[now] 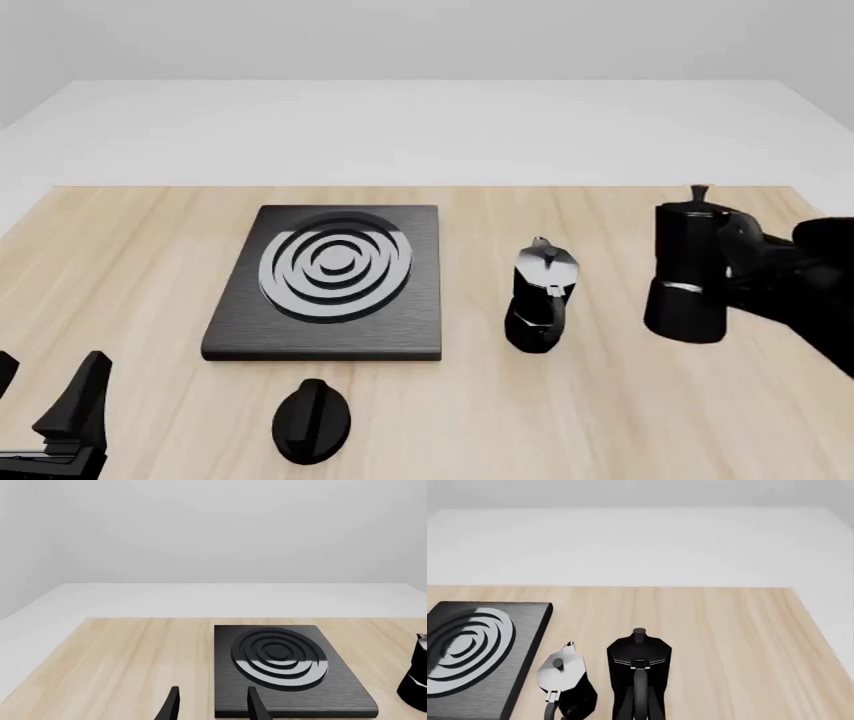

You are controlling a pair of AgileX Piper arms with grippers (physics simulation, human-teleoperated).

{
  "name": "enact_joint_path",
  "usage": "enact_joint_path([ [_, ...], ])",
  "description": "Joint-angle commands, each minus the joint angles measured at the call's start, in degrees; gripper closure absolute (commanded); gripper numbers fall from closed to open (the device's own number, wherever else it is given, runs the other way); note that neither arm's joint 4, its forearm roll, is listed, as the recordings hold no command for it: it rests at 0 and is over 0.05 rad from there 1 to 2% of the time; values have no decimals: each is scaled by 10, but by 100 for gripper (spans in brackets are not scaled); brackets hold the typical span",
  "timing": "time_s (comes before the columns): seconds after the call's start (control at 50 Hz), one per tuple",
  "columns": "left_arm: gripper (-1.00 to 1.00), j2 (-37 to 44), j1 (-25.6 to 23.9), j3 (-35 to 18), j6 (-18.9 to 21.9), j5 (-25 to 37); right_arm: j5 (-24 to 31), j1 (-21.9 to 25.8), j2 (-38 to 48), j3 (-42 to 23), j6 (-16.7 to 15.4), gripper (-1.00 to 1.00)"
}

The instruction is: Put the right moka pot on the stove.

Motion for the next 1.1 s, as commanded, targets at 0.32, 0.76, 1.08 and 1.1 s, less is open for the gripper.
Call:
enact_joint_path([
  [0.32, -100, 0, 0, 0, 0, 0, 66, 31, 5, -154, -40, 100],
  [0.76, -100, 0, 0, 0, 0, 0, 58, 107, 102, -284, -71, 100],
  [1.08, -100, 0, 0, 0, 0, 0, 28, 174, 168, -351, -80, 100],
  [1.1, -100, 0, 0, 0, 0, 0, 25, 177, 172, -355, -80, 100],
])
